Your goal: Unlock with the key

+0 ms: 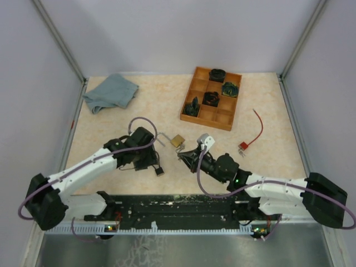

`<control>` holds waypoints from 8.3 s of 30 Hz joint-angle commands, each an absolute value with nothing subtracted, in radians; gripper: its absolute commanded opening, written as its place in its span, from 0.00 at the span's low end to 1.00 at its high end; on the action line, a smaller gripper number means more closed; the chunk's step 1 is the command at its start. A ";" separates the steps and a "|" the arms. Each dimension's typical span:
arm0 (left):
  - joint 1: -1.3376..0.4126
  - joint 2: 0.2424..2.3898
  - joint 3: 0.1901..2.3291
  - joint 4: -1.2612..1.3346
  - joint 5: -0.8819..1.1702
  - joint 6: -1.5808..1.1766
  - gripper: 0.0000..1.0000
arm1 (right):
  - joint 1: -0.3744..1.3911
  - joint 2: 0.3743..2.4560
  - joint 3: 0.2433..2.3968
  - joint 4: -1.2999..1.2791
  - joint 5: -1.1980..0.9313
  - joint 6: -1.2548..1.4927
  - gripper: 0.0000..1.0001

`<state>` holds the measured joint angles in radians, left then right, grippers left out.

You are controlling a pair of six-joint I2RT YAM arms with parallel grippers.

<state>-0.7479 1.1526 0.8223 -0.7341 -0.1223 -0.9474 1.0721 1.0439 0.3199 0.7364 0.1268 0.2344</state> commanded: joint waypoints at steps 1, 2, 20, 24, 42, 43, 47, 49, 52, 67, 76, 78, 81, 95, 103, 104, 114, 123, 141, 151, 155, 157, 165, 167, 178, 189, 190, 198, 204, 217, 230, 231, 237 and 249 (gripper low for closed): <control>-0.793 1.260 0.869 -0.770 -0.115 -0.936 0.64 | 1.069 0.998 0.296 0.736 0.164 0.261 0.00; -0.803 1.295 0.880 -0.804 -0.127 -0.941 0.64 | 1.069 0.995 0.291 0.736 0.165 0.258 0.00; -0.856 1.766 1.097 -0.899 -0.230 -1.014 0.58 | 1.069 0.932 0.225 0.710 0.180 0.164 0.00; -0.855 1.790 1.100 -0.899 -0.236 -1.030 0.51 | 1.069 0.930 0.224 0.697 0.181 0.155 0.00; -0.803 1.371 1.068 -0.758 -0.203 -1.102 0.00 | 1.133 1.092 0.404 0.597 0.091 0.216 0.00; -0.802 1.347 1.067 -0.736 -0.202 -1.104 0.00 | 1.133 1.097 0.412 0.598 0.095 0.236 0.00; -0.800 1.259 1.032 -0.641 -0.203 -1.112 0.00 | 1.134 1.102 0.399 0.674 0.100 0.307 0.00; -0.798 1.215 0.995 -0.579 -0.174 -1.111 0.00 | 1.132 1.113 0.404 0.696 0.098 0.341 0.00; -0.798 1.152 0.943 -0.498 -0.140 -1.110 0.00 | 1.132 1.142 0.409 0.735 0.123 0.410 0.00; -0.798 1.051 0.838 -0.377 -0.084 -1.106 0.00 | 1.122 1.241 0.391 0.943 0.192 0.558 0.00; -0.797 1.053 0.836 -0.369 -0.071 -1.096 0.00 | 1.104 1.239 0.378 0.927 0.216 0.595 0.00; -0.797 1.051 0.835 -0.370 -0.073 -1.095 0.00 | 1.103 1.234 0.376 0.912 0.222 0.602 0.00; -0.798 1.048 0.832 -0.368 -0.076 -1.098 0.00 | 1.099 1.230 0.377 0.896 0.226 0.609 0.00; -0.797 1.048 0.827 -0.358 -0.058 -1.080 0.00 | 1.087 1.217 0.374 0.896 0.219 0.624 0.00; -0.798 1.057 0.827 -0.362 -0.048 -1.054 0.00 | 1.077 1.190 0.357 0.909 0.207 0.648 0.00; -0.797 1.057 0.828 -0.362 -0.048 -1.051 0.00 | 1.075 1.187 0.355 0.911 0.204 0.651 0.00; -0.799 1.054 0.828 -0.350 -0.028 -1.024 0.00 | 1.059 1.186 0.350 0.920 0.181 0.680 0.00; -0.802 1.015 0.772 -0.263 0.022 -1.056 0.00 | 1.035 1.257 0.319 1.072 0.150 0.782 0.00; -0.840 0.979 0.672 -0.228 0.042 -1.248 0.00 | 0.980 1.381 0.367 1.265 0.091 0.686 0.00; -0.874 1.024 0.735 -0.327 -0.023 -1.245 0.00 | 0.978 1.354 0.397 1.203 0.080 0.608 0.00; -0.881 1.025 0.691 -0.227 0.051 -1.284 0.00 | 0.977 1.360 0.445 1.139 0.061 0.544 0.00; -0.899 1.039 0.695 -0.190 0.070 -1.285 0.00 | 0.977 1.386 0.465 1.142 0.053 0.544 0.00; -0.940 1.075 0.757 -0.273 0.029 -1.230 0.00 | 0.914 1.316 0.435 1.125 0.039 0.515 0.00; -0.941 1.069 0.751 -0.277 0.031 -1.209 0.00 | 0.858 1.290 0.421 1.129 -0.013 0.537 0.00; -0.941 1.048 0.770 -0.330 -0.064 -1.188 0.00 | 0.841 1.256 0.472 1.030 -0.099 0.509 0.00; -0.803 1.047 0.735 -0.307 -0.040 -1.229 0.00 | 0.841 1.226 0.470 0.865 -0.144 0.469 0.26; -0.792 1.046 0.727 -0.303 -0.034 -1.233 0.00 | 0.841 1.221 0.469 0.853 -0.149 0.466 0.28; -0.746 1.043 0.714 -0.280 -0.037 -1.238 0.00 | 0.841 1.193 0.466 0.793 -0.199 0.443 0.39; -0.739 1.052 0.715 -0.277 -0.036 -1.246 0.00 | 0.841 1.197 0.459 0.766 -0.229 0.441 0.41; -0.732 1.041 0.715 -0.262 -0.020 -1.261 0.00 | 0.896 1.287 0.420 0.839 -0.209 0.446 0.36; -0.730 1.034 0.716 -0.257 -0.014 -1.259 0.00 | 0.904 1.306 0.411 0.848 -0.251 0.448 0.30; -0.730 1.033 0.716 -0.256 -0.016 -1.259 0.00 | 0.905 1.307 0.411 0.846 -0.253 0.448 0.30; -0.728 1.035 0.719 -0.258 -0.016 -1.255 0.00 | 0.915 1.306 0.408 0.837 -0.261 0.451 0.30; -0.726 1.030 0.719 -0.255 -0.005 -1.253 0.00 | 0.915 1.307 0.391 0.855 -0.245 0.446 0.15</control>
<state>-0.7319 1.0504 0.7090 -0.2916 -0.0200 -1.2560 0.9081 1.3056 0.3916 0.7879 -0.2455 0.4545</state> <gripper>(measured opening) 0.410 0.200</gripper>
